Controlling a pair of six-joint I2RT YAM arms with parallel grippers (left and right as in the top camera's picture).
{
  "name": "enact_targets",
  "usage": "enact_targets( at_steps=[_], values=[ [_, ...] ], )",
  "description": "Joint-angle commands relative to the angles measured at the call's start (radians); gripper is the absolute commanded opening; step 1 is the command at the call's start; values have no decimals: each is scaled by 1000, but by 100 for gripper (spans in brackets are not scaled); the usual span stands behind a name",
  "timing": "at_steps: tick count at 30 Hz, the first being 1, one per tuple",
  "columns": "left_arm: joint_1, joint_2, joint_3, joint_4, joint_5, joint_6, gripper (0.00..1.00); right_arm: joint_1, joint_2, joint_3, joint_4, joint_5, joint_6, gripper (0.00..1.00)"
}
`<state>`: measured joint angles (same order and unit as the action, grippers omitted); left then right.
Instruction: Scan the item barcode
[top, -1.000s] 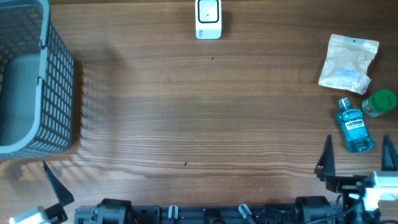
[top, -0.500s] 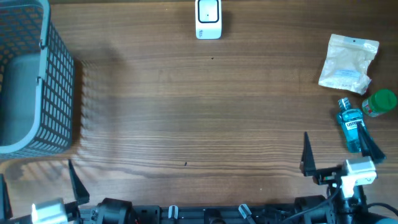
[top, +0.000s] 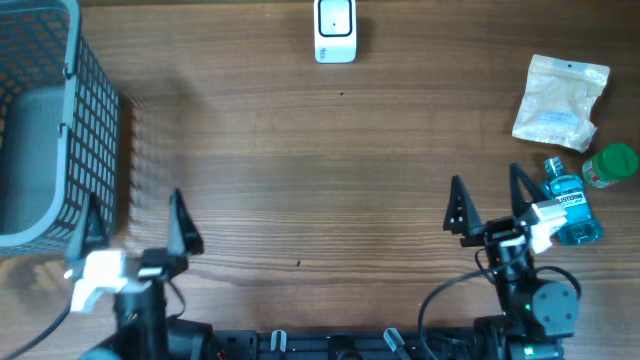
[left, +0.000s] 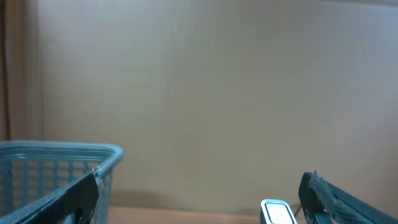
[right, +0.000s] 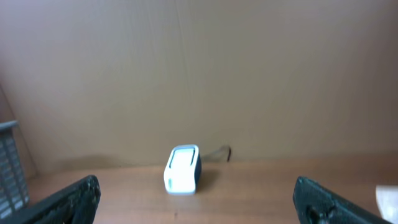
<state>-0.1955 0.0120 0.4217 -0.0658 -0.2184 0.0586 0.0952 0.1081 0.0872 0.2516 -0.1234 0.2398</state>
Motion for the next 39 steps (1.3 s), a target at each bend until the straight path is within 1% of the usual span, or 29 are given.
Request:
enact_targets(
  at_steps=[1, 2, 4, 7, 8, 12, 17, 19, 20, 21, 24, 36, 38, 39],
  values=[
    [-5, -7, -151, 69, 1, -49, 100, 4, 11, -82, 84, 22, -35, 100],
    [-5, -7, -195, 99, 1, -49, 100, 3, 17, -82, 58, 23, -74, 100],
    [-5, -7, -257, 127, 1, -48, 100, 3, 35, -82, 19, 21, -106, 100],
    [-5, -7, -322, 149, 14, -48, 100, 4, 71, -82, 29, 10, -106, 100],
    [-5, -7, -352, 165, 41, -40, 100, 4, 90, -82, 32, -8, -106, 100],
    [-5, -7, -404, 160, 47, -41, 100, 3, 170, -82, 2, -8, -109, 100],
    [-5, -7, -414, 85, 46, -41, 100, 4, 311, -82, -40, 18, -88, 100],
    [-5, -7, -414, 48, 29, -41, 100, 4, 360, -82, -40, 18, -24, 100],
    [-5, -7, -414, 29, 25, -41, 100, 4, 395, -82, -40, 18, 35, 100],
    [-5, -7, -414, 6, 26, -41, 100, 4, 415, -82, -44, 18, 60, 100],
    [-5, -5, -414, 6, 27, -41, 100, 4, 500, -82, -51, 18, 108, 100],
    [-2, -9, -414, 8, 27, -41, 100, 4, 753, -82, -88, 18, 107, 100],
    [53, -8, -414, 5, 33, -43, 100, 3, 795, -82, -88, 18, 107, 100],
    [85, -8, -414, 1, 64, -52, 100, 4, 809, -82, -88, 18, 107, 100]
  ],
)
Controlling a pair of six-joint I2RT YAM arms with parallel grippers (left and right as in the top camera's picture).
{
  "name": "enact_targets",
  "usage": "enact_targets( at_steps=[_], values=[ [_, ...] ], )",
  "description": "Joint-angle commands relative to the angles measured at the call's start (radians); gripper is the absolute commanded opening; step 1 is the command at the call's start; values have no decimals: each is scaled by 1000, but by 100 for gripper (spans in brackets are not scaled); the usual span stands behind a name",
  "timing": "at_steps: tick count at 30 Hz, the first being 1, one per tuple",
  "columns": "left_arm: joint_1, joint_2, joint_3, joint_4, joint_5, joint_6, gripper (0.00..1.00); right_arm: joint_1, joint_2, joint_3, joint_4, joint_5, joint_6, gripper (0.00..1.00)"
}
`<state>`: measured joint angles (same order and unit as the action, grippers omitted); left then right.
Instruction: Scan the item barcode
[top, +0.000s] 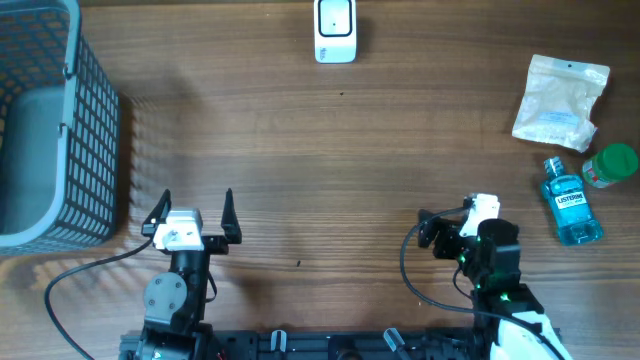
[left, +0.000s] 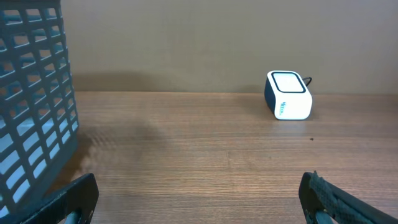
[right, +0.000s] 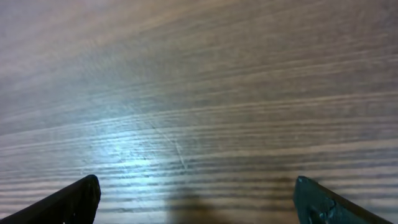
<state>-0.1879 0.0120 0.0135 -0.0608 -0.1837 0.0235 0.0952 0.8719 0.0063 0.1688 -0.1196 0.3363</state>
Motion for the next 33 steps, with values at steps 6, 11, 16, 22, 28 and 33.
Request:
enact_targets(
  at_steps=[6, 11, 16, 22, 28, 33],
  values=[
    [136, -9, -7, -10, 83, -17, 100, 4, 127, -1, -5, 14, 11, 100],
    [138, -8, -7, -5, 112, -17, 100, 3, 174, -1, -5, 14, 11, 100],
    [140, -6, -7, -5, 112, -17, 100, 4, 183, -1, -5, 14, 10, 100],
    [140, -6, -7, -5, 112, -17, 100, 3, 183, -1, -5, 14, 11, 100],
    [140, -6, -7, -5, 112, -17, 100, 0, 3, -1, -49, 70, -52, 100],
    [140, -6, -7, -5, 112, -17, 100, -19, -411, -1, -168, 45, -49, 100]
  ],
)
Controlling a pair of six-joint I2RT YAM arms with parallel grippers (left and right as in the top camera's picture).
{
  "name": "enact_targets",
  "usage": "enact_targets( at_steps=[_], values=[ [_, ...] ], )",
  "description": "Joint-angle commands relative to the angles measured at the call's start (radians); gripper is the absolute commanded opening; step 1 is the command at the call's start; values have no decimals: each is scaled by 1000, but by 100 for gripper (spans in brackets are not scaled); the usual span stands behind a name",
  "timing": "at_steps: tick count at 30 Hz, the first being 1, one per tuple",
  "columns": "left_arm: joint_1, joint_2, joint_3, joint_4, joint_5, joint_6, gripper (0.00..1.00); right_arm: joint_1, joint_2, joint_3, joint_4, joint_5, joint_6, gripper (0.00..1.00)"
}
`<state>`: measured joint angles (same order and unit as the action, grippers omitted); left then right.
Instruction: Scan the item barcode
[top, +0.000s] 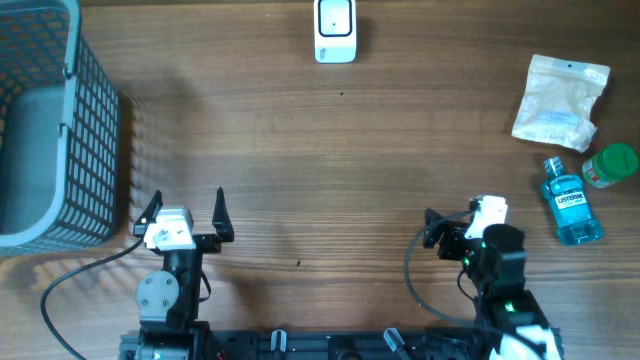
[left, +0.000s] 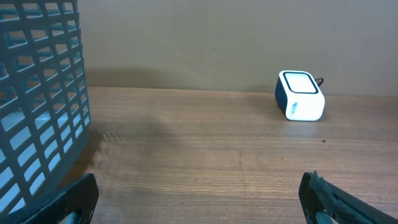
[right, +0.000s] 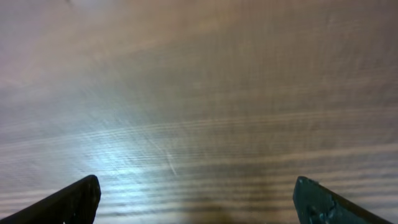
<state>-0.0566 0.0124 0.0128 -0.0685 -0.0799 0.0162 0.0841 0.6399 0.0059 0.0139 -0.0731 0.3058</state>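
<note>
The white barcode scanner (top: 335, 30) stands at the far middle of the table, also in the left wrist view as the scanner (left: 300, 103). A clear packet (top: 560, 102), a blue mouthwash bottle (top: 570, 202) and a green-capped jar (top: 610, 165) lie at the right. My left gripper (top: 185, 212) sits open near the front left, empty, with its gripper (left: 199, 202) facing the scanner. My right gripper (top: 437, 232) is open at the front right, pointing down at bare wood, seen as the gripper (right: 198, 202).
A blue-grey mesh basket (top: 45, 120) stands at the far left, its wall (left: 37, 106) close to my left gripper. The wooden table (top: 330, 170) ends at a plain wall behind the scanner.
My left gripper has shifted slightly left and back; the scanner sits a little higher in its view. My right arm has barely moved, still facing the wood.
Both grippers stood open and tilted up toward the back wall, the right one beside the mouthwash bottle. By 1.1 s ago the left faced level across the table and the right pointed down left of the bottle. Both hold nearly the same poses now.
</note>
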Motion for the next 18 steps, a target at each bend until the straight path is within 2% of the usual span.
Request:
enact_targets(
  at_steps=[1, 4, 10, 18],
  values=[
    [8, -6, -6, 3, 8, -10, 100, -16, -253, -1, -13, -2, -14, 100],
    [8, -6, -6, 3, 8, -10, 100, -45, -405, -1, -14, 5, 91, 100],
    [8, -6, -6, 3, 8, -10, 100, -93, -630, -1, -14, 20, 87, 100],
    [8, -6, -6, 3, 8, -10, 100, -104, -637, -1, -15, 13, 61, 100]
  ],
)
